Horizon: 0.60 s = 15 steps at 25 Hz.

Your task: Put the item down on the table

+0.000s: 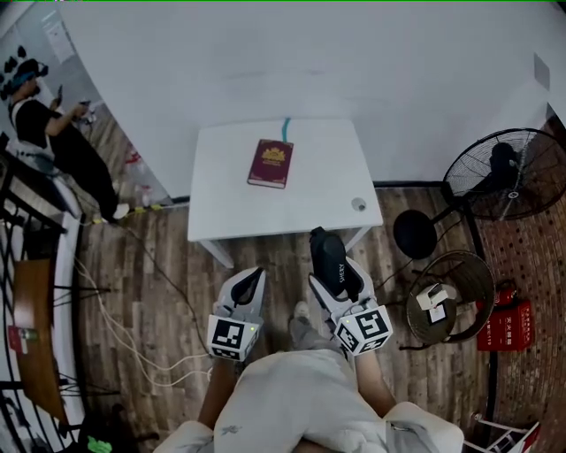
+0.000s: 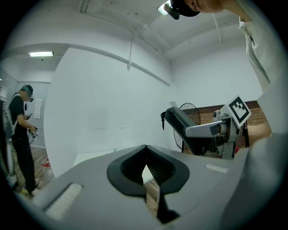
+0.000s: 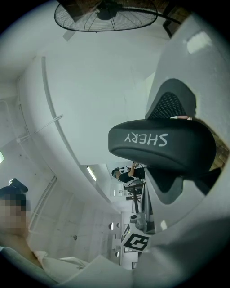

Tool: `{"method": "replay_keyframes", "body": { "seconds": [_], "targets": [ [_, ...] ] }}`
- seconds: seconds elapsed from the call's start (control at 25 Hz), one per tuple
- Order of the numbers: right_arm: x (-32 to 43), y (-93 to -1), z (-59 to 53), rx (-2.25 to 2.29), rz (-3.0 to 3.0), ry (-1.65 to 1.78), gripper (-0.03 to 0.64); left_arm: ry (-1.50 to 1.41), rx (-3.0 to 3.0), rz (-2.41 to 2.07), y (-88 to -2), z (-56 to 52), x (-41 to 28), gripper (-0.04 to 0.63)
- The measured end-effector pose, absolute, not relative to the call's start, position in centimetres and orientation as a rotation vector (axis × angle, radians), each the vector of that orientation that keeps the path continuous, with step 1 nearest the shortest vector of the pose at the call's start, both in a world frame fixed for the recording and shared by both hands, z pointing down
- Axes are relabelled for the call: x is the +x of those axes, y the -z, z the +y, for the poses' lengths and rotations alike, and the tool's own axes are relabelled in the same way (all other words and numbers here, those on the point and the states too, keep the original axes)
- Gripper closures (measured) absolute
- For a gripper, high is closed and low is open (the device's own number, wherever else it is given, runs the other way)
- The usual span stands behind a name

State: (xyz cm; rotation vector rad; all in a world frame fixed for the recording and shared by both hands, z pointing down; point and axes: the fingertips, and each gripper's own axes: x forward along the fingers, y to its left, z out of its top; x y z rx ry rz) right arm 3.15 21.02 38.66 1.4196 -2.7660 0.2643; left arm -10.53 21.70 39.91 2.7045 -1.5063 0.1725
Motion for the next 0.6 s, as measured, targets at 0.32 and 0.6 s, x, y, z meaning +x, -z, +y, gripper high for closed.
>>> {"method": "replay_keyframes", "body": {
  "seconds": [0.32, 0.6],
  "targets": [
    [5.0, -38.3, 13.4, 1.367, -2.8, -0.286, 0.29, -0.2, 2.681, -1.569, -39.0, 14.7, -8.8, 0.577],
    [6.6, -38.3, 6.9, 1.321, -2.826, -0.298, 0.29, -0.232, 2.652, -1.61, -39.0, 9.0, -7.2, 0.577]
  ]
}}
